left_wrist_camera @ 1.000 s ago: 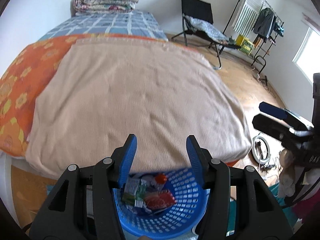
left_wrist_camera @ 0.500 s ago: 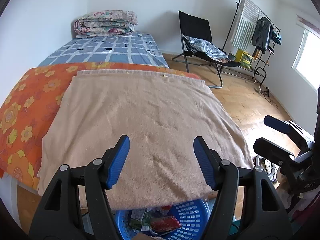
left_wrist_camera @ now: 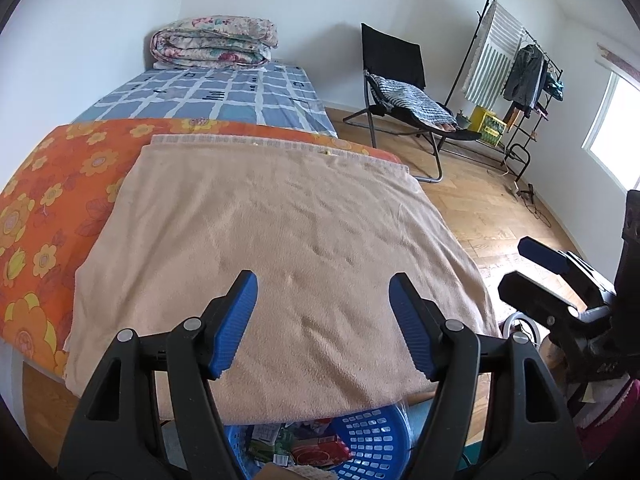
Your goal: Collect trash
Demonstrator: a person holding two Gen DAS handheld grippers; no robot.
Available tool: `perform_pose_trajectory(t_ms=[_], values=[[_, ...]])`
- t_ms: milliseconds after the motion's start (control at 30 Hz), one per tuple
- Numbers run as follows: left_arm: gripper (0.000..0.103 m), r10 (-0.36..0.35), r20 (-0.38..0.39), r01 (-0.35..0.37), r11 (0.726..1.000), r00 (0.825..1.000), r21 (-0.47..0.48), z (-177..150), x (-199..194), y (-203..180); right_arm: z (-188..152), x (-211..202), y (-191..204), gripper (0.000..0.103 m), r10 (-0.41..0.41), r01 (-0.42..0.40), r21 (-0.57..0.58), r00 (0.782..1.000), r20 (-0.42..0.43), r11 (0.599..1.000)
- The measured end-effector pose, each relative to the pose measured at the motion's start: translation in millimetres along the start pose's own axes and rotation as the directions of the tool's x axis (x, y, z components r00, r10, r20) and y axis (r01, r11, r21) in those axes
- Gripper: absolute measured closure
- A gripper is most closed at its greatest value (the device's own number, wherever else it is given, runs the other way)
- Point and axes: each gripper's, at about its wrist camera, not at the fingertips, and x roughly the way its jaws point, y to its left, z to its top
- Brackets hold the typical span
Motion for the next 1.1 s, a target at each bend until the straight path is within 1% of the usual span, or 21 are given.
perform_pose_trajectory(t_ms=[300,400,467,900,1100], values=[[0.031,-0.013,-0.005,0.013,1.000,1.000,0.016,-2,-1,-4,0,7,-15,0.000,-0.004,0.005,0.059,1.000,-0.027,0.998],[0.030,-0.018,-0.006,0.018,1.000,1.000,0.014,-1,-1,-3,0,8,-15,0.000,-0.003,0.004,0.061,1.000,-0.029,0.998],[0.026,-0.021,-0.003,0.021,1.000,1.000,0.011,-2,-2,-2,0,9,-14,0.000,-0.001,0.003,0.060,0.999,-0.033,0.998],[0.025,-0.006,0.000,0.006,1.000,1.000,0.011,-2,-5,-2,-2,13,-15,0.000,-0.012,0.015,0.069,0.999,-0.043,0.998],[0.021,-0.001,-0.001,0.001,1.000,1.000,0.010,-3,-4,-1,-2,14,-15,0.000,-0.015,0.018,0.066,0.999,-0.045,0.998]])
